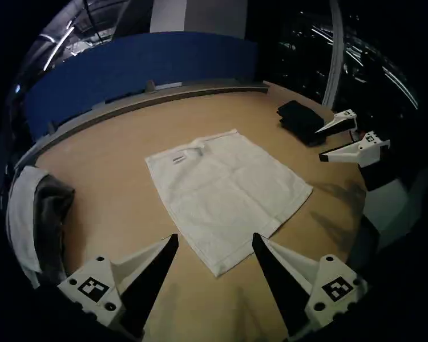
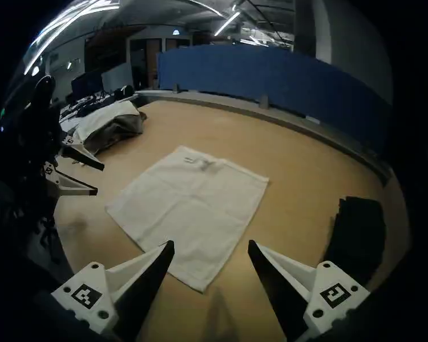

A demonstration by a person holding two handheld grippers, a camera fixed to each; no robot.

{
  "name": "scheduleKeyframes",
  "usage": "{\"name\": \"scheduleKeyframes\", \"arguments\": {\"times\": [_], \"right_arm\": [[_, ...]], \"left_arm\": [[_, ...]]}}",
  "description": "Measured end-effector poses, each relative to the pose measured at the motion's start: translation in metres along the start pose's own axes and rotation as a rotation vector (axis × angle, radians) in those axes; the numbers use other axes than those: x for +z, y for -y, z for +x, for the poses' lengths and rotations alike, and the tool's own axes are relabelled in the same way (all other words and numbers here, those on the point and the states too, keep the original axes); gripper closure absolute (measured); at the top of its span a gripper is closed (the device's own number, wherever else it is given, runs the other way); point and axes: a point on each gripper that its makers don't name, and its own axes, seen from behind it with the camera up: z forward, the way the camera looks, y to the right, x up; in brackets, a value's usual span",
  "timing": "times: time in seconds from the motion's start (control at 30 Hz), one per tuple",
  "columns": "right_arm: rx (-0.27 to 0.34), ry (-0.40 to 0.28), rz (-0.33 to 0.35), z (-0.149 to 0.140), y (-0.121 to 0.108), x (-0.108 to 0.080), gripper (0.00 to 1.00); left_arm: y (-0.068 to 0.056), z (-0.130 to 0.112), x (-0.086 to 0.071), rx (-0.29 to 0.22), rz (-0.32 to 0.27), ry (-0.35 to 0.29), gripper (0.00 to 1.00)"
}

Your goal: Fold towel

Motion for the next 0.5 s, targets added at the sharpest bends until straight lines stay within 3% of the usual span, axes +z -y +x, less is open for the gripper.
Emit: {"name": "scheduleKeyframes", "arguments": {"times": [0.1,0.5], "right_arm": [[-0.003,0.022,0.003,-0.012,0.003,0.006,0.0],[0.028,0.085,0.003,-0.049,0.011,0.025,0.0]], "left_arm": [[0.0,-0.01,0.005,-0.016,0.0,0.02,0.04],[-0.008,-0.041,0.02,0.012,0.003,0.096,0.05]]}}
